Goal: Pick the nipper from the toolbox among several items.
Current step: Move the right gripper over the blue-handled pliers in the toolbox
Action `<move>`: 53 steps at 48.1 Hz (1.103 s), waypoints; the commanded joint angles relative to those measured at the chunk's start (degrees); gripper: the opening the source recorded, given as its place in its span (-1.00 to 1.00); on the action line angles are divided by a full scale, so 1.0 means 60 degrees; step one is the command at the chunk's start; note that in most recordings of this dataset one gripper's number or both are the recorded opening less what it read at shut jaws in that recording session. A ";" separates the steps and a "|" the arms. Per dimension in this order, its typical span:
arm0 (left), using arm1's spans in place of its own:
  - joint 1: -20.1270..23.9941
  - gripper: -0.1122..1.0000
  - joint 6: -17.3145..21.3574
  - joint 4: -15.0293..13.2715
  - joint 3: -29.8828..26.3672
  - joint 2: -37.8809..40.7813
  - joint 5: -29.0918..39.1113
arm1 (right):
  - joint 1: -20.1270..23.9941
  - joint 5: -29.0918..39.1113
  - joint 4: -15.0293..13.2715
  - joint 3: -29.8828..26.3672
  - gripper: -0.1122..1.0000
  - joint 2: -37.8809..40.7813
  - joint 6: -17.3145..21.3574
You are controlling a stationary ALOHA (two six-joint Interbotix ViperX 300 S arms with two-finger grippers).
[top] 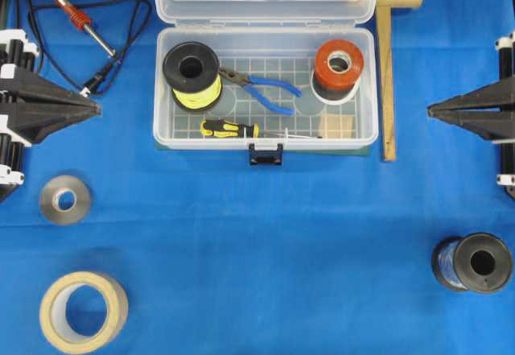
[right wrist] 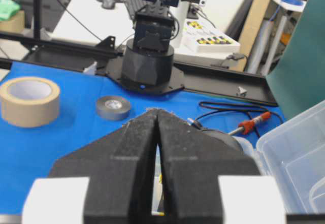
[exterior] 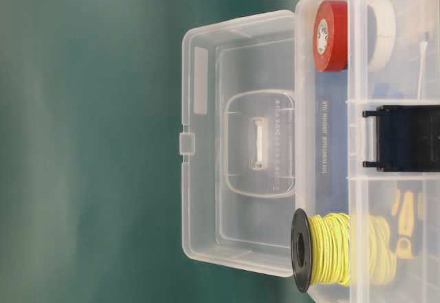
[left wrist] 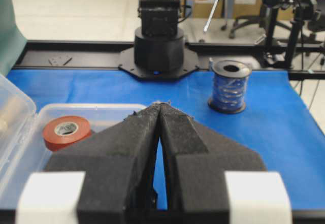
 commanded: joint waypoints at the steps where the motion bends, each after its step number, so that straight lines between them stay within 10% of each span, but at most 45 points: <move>1: -0.0044 -0.80 0.0073 -0.0293 -0.0059 0.0059 0.0044 | -0.0073 -0.0059 0.0015 -0.0264 -0.80 0.0176 0.0059; 28: -0.0044 -0.80 -0.0015 -0.0308 -0.0073 -0.0015 0.0073 | -0.2329 0.4116 0.0044 -0.4307 -0.76 0.5229 0.0396; 42: -0.0044 -0.80 -0.0015 -0.0308 -0.0044 0.0029 0.0073 | -0.2563 0.5596 -0.0176 -0.6123 0.58 0.8130 0.0381; 53: -0.0044 -0.80 -0.0015 -0.0308 -0.0029 0.0029 0.0103 | -0.2842 0.5771 -0.0293 -0.6885 0.40 0.9902 0.0366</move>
